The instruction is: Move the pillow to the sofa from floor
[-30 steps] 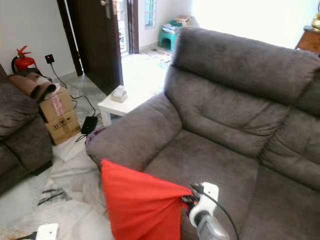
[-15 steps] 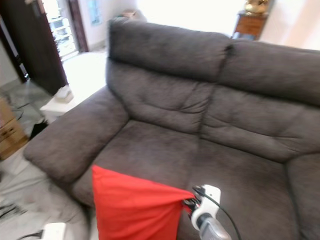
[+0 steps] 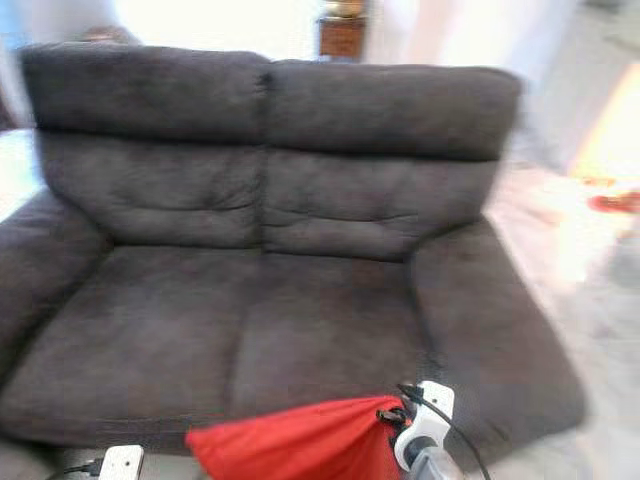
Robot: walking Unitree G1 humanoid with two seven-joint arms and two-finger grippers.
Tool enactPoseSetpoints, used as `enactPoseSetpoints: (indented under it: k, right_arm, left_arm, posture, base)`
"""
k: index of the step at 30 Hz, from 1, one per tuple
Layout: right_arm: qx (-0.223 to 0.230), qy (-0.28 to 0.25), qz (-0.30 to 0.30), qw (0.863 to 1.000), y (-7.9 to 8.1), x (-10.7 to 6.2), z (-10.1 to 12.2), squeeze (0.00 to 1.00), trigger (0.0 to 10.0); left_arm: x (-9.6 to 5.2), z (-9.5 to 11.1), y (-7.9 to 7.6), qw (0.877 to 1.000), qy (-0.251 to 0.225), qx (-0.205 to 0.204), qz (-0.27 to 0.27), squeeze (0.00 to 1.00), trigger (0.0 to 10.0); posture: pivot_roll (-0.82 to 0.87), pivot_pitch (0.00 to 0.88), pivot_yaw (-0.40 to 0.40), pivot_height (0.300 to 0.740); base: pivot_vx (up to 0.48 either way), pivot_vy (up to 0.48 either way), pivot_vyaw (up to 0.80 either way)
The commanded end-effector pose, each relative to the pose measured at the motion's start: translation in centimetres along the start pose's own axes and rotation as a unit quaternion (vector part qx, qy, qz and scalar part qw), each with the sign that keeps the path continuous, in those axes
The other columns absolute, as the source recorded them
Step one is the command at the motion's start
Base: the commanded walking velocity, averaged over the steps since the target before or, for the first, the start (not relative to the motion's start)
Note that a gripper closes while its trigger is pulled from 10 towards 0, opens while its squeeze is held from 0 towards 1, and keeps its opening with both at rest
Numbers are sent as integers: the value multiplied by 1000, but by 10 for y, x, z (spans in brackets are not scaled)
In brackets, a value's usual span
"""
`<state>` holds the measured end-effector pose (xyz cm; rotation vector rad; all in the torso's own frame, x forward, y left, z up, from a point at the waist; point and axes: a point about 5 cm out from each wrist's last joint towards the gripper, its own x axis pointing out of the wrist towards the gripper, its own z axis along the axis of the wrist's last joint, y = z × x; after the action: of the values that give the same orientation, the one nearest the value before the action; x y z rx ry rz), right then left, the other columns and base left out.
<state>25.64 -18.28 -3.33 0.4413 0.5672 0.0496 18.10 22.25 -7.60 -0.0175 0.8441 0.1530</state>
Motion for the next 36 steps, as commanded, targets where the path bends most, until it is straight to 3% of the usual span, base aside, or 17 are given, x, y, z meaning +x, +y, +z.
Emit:
enactPoseSetpoints:
  k: [1,8,12,15,17,18,20,21,22,25,27,29,32,33,35,36]
  right_arm:
    - [-18,-80,17,996,8,8,38,0,10000]
    - [-30,-73,23,997,9,8,36,0,10000]
    - [-45,-67,30,996,10,8,36,0,10000]
    - [-77,-52,53,994,14,9,35,0,10000]
    - [-88,-49,65,993,17,10,36,0,10000]
    - [-106,-45,84,990,21,11,37,0,10000]
    - [-113,-44,91,988,23,11,38,0,10000]
    - [-142,-45,108,983,26,12,42,0,10000]
    - [-144,-48,110,982,27,12,45,0,10000]
    - [-158,-52,125,978,30,13,50,0,10000]
    - [-190,-43,147,970,33,13,51,0,10000]
    - [-235,-32,178,955,39,13,50,0,10000]
    - [-248,-23,201,947,44,13,51,0,10000]
    - [-262,-21,216,940,47,13,51,0,10000]
    - [-271,-21,232,934,51,13,52,0,10000]
    - [-263,-32,249,931,56,13,55,0,10000]
  left_arm:
    - [-1,-3,7,1000,9,5,8,0,10000]
    - [0,6,11,1000,-10,14,8,0,10000]
    - [3,29,15,998,-54,21,-3,0,10000]
    - [6,63,7,989,-111,57,-79,0,10000]
    - [6,71,3,984,-122,81,-104,0,10000]
    - [5,79,-6,972,-129,128,-148,0,10000]
    - [5,82,-9,967,-131,146,-164,0,10000]
    - [4,82,-21,944,-112,210,-229,0,10000]
    - [3,83,-22,931,-109,250,-243,0,10000]
    - [0,88,-24,901,-108,321,-271,0,10000]
    - [-3,91,-28,883,-104,342,-303,0,10000]
    - [-8,94,-32,858,-106,374,-336,0,10000]
    - [-11,96,-36,839,-105,396,-358,0,10000]
    - [-14,98,-37,825,-106,414,-371,0,10000]
    - [-16,103,-39,808,-124,444,-367,0,10000]
    - [-17,105,-39,800,-119,456,-373,506,10000]
  posture:
    - [106,0,-18,740]
    - [107,0,-20,740]
    - [106,0,-18,740]
    - [107,0,-18,740]
    - [104,0,-17,740]
    - [103,0,-17,740]
    - [103,0,-18,740]
    - [104,0,-21,740]
    - [99,0,-16,740]
    - [90,0,-12,740]
    - [88,0,-12,740]
    - [85,0,-12,740]
    - [81,0,-14,740]
    - [81,0,-14,740]
    - [83,0,-14,740]
    - [83,0,-14,740]
  base:
    - [0,-480,0]
    - [0,-66,0]
    - [0,0,0]
    - [0,0,0]
    - [0,0,0]
    - [0,0,0]
    - [0,0,0]
    - [0,0,0]
    - [0,0,0]
    - [0,0,0]
    - [0,0,0]
    - [0,0,0]
    - [0,0,0]
    - [0,0,0]
    - [0,0,0]
    - [0,0,0]
